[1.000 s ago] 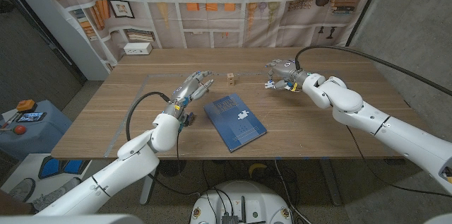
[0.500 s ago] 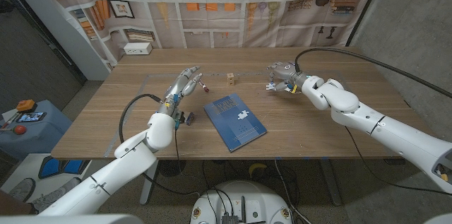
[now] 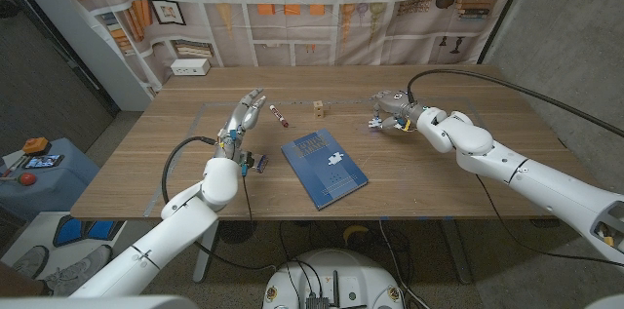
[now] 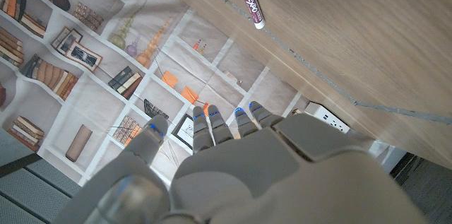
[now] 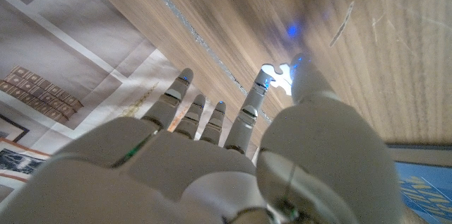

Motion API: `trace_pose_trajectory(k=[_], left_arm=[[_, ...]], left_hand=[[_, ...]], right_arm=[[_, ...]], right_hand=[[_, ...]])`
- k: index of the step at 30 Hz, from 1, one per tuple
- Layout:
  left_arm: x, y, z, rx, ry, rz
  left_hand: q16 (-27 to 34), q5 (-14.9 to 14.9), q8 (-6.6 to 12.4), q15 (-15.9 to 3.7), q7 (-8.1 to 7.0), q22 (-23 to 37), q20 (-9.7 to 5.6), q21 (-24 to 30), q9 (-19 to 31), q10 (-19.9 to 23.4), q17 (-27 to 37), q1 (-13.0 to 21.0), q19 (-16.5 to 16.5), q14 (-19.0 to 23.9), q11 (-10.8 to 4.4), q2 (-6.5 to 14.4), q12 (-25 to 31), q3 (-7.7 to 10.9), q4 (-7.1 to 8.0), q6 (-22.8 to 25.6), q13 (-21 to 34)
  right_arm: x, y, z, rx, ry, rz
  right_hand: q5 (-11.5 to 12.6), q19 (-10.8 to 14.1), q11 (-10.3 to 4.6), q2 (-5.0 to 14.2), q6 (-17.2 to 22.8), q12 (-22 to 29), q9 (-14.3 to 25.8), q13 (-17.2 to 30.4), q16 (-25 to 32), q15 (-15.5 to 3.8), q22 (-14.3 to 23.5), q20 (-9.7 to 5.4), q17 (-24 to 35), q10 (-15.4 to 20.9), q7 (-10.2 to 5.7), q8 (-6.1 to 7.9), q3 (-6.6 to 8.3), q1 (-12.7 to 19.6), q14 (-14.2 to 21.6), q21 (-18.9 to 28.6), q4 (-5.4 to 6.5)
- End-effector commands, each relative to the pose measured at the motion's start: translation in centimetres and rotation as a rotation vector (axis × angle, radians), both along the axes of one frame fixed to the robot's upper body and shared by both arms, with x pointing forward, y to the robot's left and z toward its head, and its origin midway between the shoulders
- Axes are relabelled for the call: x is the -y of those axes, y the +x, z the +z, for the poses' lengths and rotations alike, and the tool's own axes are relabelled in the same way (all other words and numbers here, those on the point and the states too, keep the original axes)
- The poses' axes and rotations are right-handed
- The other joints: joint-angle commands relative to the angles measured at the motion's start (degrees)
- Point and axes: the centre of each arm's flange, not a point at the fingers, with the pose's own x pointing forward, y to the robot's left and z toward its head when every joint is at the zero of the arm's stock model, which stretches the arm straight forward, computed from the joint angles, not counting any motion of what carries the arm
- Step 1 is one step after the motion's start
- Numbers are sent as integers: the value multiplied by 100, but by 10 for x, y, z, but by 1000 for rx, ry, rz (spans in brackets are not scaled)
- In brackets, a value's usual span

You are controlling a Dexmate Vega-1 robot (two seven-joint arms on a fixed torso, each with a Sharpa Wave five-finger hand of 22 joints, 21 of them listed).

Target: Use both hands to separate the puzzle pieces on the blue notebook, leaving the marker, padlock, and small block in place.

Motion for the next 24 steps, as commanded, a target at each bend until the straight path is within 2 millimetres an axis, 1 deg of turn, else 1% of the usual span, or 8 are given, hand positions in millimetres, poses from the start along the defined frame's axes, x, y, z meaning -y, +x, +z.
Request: trace_pose_trajectory(k=[1,11,14,16,20,24], left_arm=[[-7,5,-8,-5,-102,-12],[-10,6,-10,-14,-109,-9],[-12,7,-10,-11,-128,-4],[-13,7,-10,-8,-128,-4],[-14,9,-10,-4,-136,-5],[-14,11,-12,-1,-140,-9]], left_hand=[[19,-13,35,-582,-5,15,-222,25,0,43,-6,64,32,6,2,478,53,7,-46,52,19],[15,-14,25,-575,-3,15,-215,14,0,43,-5,76,34,13,8,487,49,5,-74,44,19],[14,-15,23,-573,-2,15,-218,11,0,49,-4,79,37,14,18,492,51,5,-81,41,19],[13,-15,22,-572,-4,15,-214,10,0,46,-4,80,38,14,13,492,49,3,-87,40,19],[11,-16,20,-570,-2,15,-216,5,0,40,-3,84,37,13,20,494,45,1,-98,40,19],[11,-17,20,-569,12,15,-212,1,0,49,-3,88,37,16,27,497,48,-2,-109,42,19]], right_arm=[[3,8,-7,-37,10,-14],[3,13,-8,-66,7,-31],[3,13,-8,-73,5,-35],[3,12,-8,-81,5,-39],[4,10,-6,-97,5,-45],[4,8,-5,-112,4,-50]], right_hand=[[7,63,43,-27,-59,-22,8,20,23,40,28,1,10,4,-4,-38,-39,-41,21,19,-9],[18,42,77,-59,-228,-55,-20,24,6,89,30,14,23,-80,-2,-122,-81,-95,-11,3,-6],[27,38,172,-74,-322,-73,-36,26,-3,117,31,-1,30,-136,-2,-169,-101,-119,-25,-1,-7],[31,23,197,-85,-379,-82,-45,27,-21,158,31,-6,34,-169,0,-197,-113,-133,-65,-8,-8],[46,-29,268,-152,-621,-105,-82,32,-64,239,32,17,45,-292,6,-312,-171,-194,-151,-23,-13],[72,-138,350,-230,-918,-123,-133,38,-124,328,33,94,56,-466,7,-461,-245,-297,-272,-46,-2]])
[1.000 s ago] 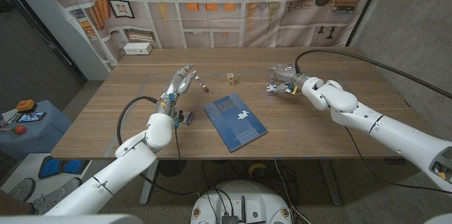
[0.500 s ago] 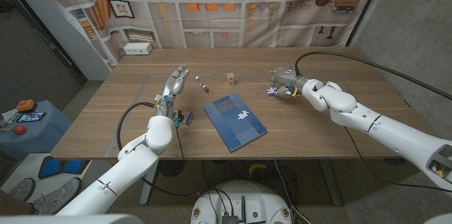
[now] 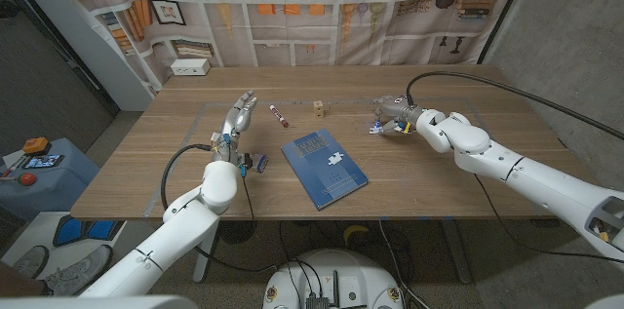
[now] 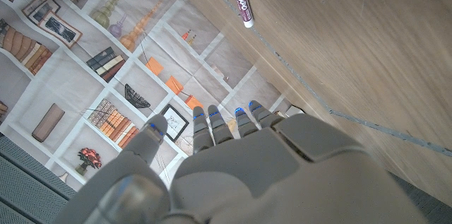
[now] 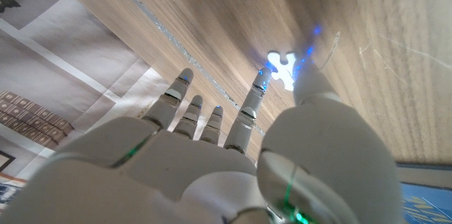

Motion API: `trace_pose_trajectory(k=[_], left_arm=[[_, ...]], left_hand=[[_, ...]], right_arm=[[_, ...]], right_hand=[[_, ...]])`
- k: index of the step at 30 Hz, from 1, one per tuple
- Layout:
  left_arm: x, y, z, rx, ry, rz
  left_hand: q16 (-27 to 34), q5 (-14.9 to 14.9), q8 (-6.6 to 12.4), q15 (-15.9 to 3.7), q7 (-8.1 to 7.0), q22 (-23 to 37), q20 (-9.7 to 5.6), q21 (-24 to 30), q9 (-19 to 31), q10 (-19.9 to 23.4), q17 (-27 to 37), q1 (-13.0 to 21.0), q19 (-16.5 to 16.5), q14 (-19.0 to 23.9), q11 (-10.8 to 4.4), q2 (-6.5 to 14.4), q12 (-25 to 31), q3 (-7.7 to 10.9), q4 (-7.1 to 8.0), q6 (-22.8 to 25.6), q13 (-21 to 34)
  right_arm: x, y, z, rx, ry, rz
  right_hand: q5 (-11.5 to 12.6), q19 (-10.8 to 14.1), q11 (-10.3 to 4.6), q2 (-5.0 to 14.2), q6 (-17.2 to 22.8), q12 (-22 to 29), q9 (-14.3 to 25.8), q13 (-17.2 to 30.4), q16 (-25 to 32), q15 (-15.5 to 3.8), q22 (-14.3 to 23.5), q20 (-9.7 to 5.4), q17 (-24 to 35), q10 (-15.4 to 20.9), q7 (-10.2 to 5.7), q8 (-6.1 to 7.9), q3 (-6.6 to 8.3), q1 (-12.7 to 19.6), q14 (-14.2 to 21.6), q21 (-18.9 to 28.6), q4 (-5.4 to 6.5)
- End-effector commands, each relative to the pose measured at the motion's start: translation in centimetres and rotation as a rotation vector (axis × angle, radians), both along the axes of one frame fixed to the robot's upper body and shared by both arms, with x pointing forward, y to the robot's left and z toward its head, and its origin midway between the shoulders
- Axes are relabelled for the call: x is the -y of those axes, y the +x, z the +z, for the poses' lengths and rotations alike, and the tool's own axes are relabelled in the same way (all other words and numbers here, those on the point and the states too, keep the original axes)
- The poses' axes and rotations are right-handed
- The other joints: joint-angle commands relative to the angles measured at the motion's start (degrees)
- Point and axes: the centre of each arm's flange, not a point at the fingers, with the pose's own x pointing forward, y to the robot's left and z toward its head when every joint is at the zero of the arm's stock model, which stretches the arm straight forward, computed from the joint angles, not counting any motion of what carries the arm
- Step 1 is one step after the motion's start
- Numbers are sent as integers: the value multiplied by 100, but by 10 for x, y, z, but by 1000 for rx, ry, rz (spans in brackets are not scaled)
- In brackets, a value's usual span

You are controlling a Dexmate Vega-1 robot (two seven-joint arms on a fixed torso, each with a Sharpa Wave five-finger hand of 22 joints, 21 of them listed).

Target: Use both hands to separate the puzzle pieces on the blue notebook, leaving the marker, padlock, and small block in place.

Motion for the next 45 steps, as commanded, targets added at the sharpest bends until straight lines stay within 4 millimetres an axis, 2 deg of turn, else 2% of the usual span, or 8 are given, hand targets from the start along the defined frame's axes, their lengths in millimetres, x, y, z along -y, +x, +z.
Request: trace_pose_trajectory(k=[1,8,10,12,25,34,39,45], left_arm=[[-4,4,-2,5,-26,-1],[-5,7,-4,10,-33,-11],[-6,8,-4,11,-36,-7],[-6,9,-4,17,-43,-12],[-6,16,-9,39,-81,-17],[-6,23,-12,48,-103,-34],[-8,26,-12,52,-125,-41],[-11,30,-11,37,-117,-73]], left_hand=[[11,-18,20,-567,9,15,-230,0,0,41,-2,73,21,17,29,475,48,21,-41,43,18],[11,-19,16,-568,7,15,-227,-3,1,37,-1,79,31,21,31,483,44,17,-56,37,18],[10,-19,15,-565,10,15,-227,-5,1,34,-1,80,33,18,26,483,43,15,-62,34,18],[10,-20,15,-567,13,15,-227,-6,1,33,-1,82,34,21,23,483,42,14,-67,36,18],[7,-23,6,-550,21,15,-219,-17,1,-3,2,92,43,16,42,493,28,1,-99,11,18],[7,-25,1,-555,30,15,-193,-11,2,-40,3,98,84,17,81,499,16,-9,-121,-4,19],[10,-26,-1,-514,34,15,-185,-20,2,-41,3,104,80,26,95,501,19,-13,-137,-15,19],[10,-30,-4,-503,32,11,-118,6,1,-75,-1,133,190,43,96,491,12,-11,-196,-38,18]], right_arm=[[1,-2,2,-44,-3,-21],[0,-5,4,-72,-2,-29],[0,-5,5,-76,-4,-29],[0,-6,5,-84,-4,-27],[10,-10,12,-113,24,-3],[29,-13,19,-125,180,58],[39,-13,21,-105,256,82],[45,-13,19,-91,338,85]], right_hand=[[55,-121,50,-77,-280,-20,-42,30,-71,71,33,67,34,-173,3,-140,-97,-165,-103,-20,15],[106,-268,156,-157,-759,-31,-119,39,-162,219,34,180,53,-463,11,-389,-223,-409,-307,-25,65],[139,-361,179,-186,-991,-36,-151,41,-192,269,35,236,63,-629,11,-515,-296,-571,-384,-29,104],[168,-415,210,-207,-1106,-43,-167,42,-213,306,35,255,68,-752,13,-583,-352,-696,-443,-29,134],[333,-748,369,-244,-1771,-40,-215,44,-298,524,35,394,103,-1226,21,-939,-550,-1140,-768,-55,214],[381,-814,290,-112,-2203,30,-268,43,-273,489,37,378,134,-1202,18,-1203,-620,-1448,-821,-21,341],[381,-731,231,-51,-2202,121,-293,36,-212,369,33,283,141,-949,12,-1262,-666,-1628,-709,19,401],[365,-638,147,32,-2029,209,-317,24,-128,192,28,166,135,-600,12,-1259,-699,-1784,-499,38,442]])
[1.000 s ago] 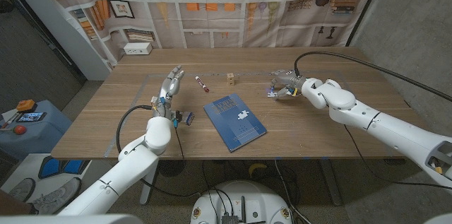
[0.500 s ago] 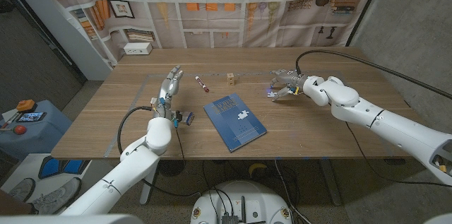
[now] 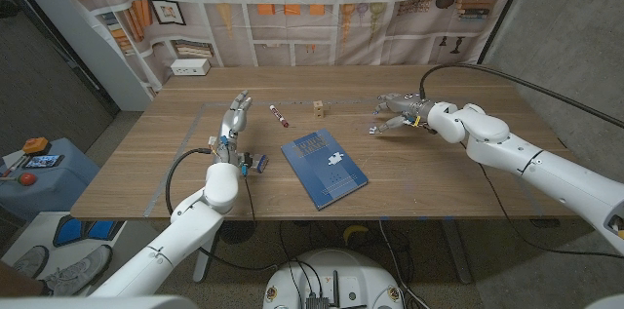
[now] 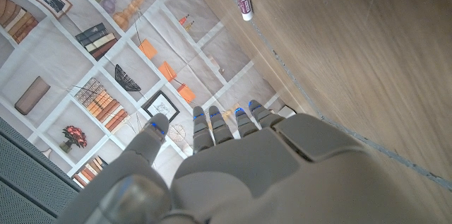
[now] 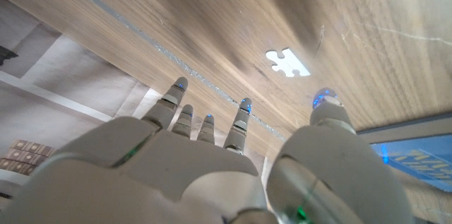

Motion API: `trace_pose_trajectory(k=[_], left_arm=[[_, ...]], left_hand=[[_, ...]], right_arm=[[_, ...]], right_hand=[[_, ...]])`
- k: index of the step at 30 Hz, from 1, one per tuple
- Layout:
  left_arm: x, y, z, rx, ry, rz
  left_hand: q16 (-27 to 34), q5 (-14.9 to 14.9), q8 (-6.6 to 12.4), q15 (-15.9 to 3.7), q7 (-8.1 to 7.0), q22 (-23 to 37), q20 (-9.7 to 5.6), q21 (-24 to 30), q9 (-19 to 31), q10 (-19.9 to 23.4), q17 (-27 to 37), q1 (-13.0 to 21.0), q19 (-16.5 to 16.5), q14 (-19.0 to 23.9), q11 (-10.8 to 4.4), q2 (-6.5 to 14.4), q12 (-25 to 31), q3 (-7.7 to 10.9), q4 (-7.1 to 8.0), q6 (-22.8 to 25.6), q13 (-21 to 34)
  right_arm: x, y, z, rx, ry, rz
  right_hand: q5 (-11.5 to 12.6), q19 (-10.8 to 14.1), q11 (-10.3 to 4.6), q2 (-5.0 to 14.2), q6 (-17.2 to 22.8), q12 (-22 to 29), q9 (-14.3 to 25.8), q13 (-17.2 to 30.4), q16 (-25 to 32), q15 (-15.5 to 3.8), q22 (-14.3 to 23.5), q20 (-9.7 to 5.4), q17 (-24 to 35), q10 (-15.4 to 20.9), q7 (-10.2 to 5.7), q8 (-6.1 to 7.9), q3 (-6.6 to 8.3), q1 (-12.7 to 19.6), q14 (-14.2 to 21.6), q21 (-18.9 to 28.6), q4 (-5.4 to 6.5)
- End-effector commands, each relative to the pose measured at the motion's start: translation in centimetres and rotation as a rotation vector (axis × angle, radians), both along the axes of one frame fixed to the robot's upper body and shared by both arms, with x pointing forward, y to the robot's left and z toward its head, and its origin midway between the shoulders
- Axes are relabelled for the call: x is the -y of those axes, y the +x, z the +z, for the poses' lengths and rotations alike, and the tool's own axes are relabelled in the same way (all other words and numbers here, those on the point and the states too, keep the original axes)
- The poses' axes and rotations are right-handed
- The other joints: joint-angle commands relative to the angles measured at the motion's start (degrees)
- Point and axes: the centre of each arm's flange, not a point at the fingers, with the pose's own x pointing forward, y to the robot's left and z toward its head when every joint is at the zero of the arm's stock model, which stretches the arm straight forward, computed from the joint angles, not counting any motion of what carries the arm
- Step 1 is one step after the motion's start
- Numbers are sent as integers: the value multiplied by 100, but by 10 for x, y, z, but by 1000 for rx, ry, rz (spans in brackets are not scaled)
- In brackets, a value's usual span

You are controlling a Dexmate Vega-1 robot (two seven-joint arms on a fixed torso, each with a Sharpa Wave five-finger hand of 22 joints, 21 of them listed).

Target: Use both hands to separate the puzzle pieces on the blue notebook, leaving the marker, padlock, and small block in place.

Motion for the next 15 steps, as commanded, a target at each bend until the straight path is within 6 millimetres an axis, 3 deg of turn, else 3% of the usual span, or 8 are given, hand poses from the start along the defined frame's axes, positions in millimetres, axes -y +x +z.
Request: trace_pose_trajectory(k=[1,6,15], left_arm=[[-6,12,-3,-6,-19,-48],[-8,17,-3,3,-31,-76],[-24,20,-4,24,-56,-82]], left_hand=[[13,-5,-5,-500,10,9,-105,14,0,-16,-1,96,142,57,36,473,12,7,-102,-21,17],[19,-7,-4,-453,42,-2,-257,27,0,-20,-2,172,276,107,61,503,19,44,-203,-47,16],[18,-7,-31,-420,76,-7,-334,17,1,-140,15,194,343,91,106,567,-13,49,-204,-171,16]], right_arm=[[14,-3,4,27,212,51],[17,-3,4,-1,289,72],[16,-5,3,20,379,58]], right_hand=[[3,52,-51,83,135,89,-4,2,76,-94,13,-97,6,232,-16,-34,-13,-143,102,29,53],[-34,133,-76,140,-12,99,-36,-10,99,-247,6,-213,-10,412,-5,-166,-51,-280,185,37,88],[-99,316,-132,254,-218,55,-67,-35,130,-435,-2,-376,-64,516,21,-346,-64,-369,345,63,95]])
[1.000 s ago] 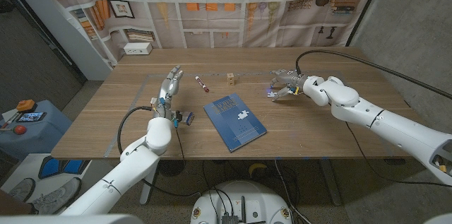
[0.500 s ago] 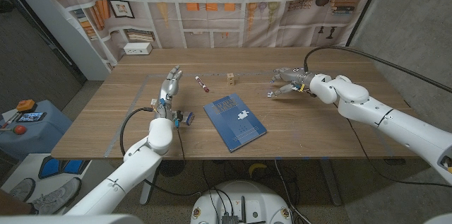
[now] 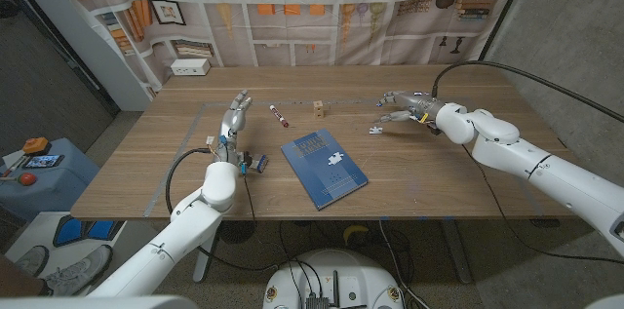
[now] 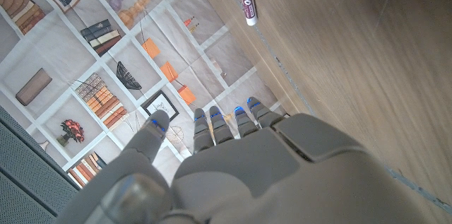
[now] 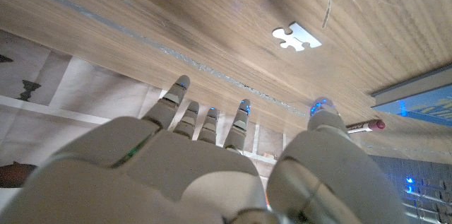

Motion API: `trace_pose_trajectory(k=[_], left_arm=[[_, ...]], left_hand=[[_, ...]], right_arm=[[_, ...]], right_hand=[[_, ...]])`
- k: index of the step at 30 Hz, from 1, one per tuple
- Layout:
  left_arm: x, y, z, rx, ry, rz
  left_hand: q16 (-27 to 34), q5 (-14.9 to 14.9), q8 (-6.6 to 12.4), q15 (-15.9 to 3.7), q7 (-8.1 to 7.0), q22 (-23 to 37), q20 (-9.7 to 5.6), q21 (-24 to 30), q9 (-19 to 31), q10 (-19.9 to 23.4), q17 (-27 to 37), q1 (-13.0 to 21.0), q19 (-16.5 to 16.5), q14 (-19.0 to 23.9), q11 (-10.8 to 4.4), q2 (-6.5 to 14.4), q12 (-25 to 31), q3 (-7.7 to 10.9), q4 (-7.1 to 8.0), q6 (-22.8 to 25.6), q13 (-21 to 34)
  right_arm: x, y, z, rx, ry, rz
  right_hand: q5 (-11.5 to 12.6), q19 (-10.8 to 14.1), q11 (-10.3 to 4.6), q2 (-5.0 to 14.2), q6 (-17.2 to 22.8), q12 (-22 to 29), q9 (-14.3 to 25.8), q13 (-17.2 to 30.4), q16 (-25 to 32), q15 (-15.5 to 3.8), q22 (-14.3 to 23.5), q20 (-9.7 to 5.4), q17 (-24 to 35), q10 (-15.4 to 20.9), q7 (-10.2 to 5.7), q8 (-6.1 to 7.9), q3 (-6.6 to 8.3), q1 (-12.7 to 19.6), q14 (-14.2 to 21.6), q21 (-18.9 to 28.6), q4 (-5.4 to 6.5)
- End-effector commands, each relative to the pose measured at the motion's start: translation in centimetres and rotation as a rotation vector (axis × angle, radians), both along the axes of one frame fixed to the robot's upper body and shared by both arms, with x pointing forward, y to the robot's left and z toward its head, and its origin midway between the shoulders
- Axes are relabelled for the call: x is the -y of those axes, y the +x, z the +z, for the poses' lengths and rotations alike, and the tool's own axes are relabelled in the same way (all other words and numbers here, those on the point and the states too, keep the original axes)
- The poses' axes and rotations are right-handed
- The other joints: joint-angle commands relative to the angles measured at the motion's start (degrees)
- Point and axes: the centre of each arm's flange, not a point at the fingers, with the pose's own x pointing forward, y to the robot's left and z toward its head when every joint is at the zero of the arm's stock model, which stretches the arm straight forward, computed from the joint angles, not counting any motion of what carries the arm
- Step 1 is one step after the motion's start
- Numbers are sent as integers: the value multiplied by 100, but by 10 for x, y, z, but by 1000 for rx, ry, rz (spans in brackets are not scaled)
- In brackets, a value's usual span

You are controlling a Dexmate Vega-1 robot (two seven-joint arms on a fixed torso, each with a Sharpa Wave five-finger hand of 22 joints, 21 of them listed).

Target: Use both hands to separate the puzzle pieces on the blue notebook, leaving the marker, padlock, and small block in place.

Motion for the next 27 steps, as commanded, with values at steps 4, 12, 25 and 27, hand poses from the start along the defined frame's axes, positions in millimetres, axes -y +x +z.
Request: trace_pose_trajectory(k=[4,12,25,27], left_arm=[[-24,8,-2,25,-55,-27],[-34,20,-2,17,-29,-33],[-24,38,2,51,-51,-102],[-21,41,1,52,-60,-107]], left_hand=[[26,-9,2,-432,32,-8,-331,36,1,-64,19,57,180,19,28,525,-7,7,-6,-55,16],[38,-10,15,-418,47,-10,-327,46,2,-50,22,58,261,52,26,532,7,-3,1,-50,16],[49,-7,27,-430,83,-11,-334,45,2,-29,22,68,342,109,57,540,22,-5,8,-37,16],[48,-7,27,-429,92,-11,-332,42,2,-30,22,70,348,111,57,540,22,-5,8,-39,16]], right_arm=[[5,-2,-1,4,198,5],[12,-5,0,18,387,42],[25,-6,-13,6,638,112],[27,-7,-17,7,689,129]], right_hand=[[-59,110,-39,121,-140,-25,2,2,49,-97,-4,-104,-25,131,39,-107,6,-79,75,59,38],[-144,212,-52,204,-140,2,-6,-13,74,-189,-7,-186,-70,373,69,-163,-11,-161,210,60,48],[-260,359,-35,291,-195,-16,-29,-45,98,-297,-14,-315,-140,594,172,-266,-33,-247,397,58,39],[-275,368,-38,308,-238,-28,-32,-49,93,-302,-14,-328,-149,601,192,-294,-35,-262,400,53,40]])
